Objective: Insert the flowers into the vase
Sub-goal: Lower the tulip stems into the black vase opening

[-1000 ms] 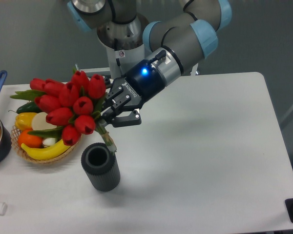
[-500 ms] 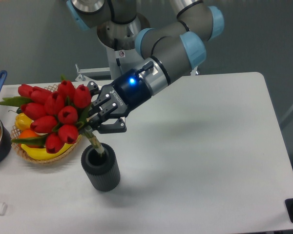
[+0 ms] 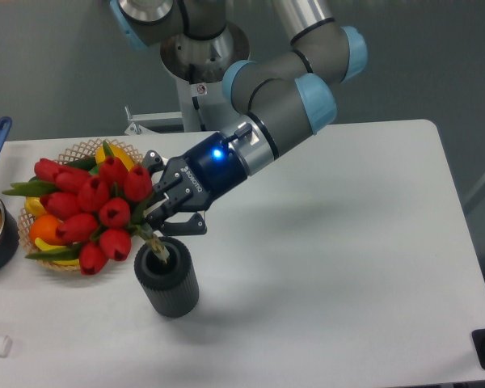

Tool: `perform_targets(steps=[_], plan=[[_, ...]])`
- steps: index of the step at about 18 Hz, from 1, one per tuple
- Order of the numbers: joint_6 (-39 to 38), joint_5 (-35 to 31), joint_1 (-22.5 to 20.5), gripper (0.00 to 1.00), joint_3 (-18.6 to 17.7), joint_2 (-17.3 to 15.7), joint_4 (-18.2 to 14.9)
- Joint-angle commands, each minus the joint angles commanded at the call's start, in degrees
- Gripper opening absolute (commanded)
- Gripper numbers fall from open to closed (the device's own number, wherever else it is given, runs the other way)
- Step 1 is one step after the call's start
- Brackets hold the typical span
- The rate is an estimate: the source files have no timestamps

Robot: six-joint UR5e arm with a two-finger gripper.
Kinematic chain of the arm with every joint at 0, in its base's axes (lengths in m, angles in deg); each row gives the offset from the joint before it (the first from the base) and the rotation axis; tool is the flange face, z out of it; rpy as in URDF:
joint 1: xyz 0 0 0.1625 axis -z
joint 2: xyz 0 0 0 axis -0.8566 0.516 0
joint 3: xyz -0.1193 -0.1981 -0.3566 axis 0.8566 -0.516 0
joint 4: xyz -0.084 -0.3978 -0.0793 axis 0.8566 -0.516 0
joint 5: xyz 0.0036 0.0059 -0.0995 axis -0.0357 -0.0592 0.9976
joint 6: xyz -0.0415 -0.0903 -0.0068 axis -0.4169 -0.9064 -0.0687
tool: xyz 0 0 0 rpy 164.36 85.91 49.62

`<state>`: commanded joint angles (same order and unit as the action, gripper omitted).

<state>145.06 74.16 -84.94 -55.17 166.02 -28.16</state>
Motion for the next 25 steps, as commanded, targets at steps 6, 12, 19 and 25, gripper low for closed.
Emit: perform_targets(steps=[6, 12, 19, 25], plan=[[0.00, -0.09, 0.00, 0.24, -0.35, 2.73, 0.00], [0.09, -0.17, -0.53, 0.24, -2.63, 3.08, 0.00], [2.19, -0.35, -0.44, 0.25, -4.48, 3.35, 0.00], [4.83, -0.35, -0.44, 0.25, -5.45, 5.01, 0.00]])
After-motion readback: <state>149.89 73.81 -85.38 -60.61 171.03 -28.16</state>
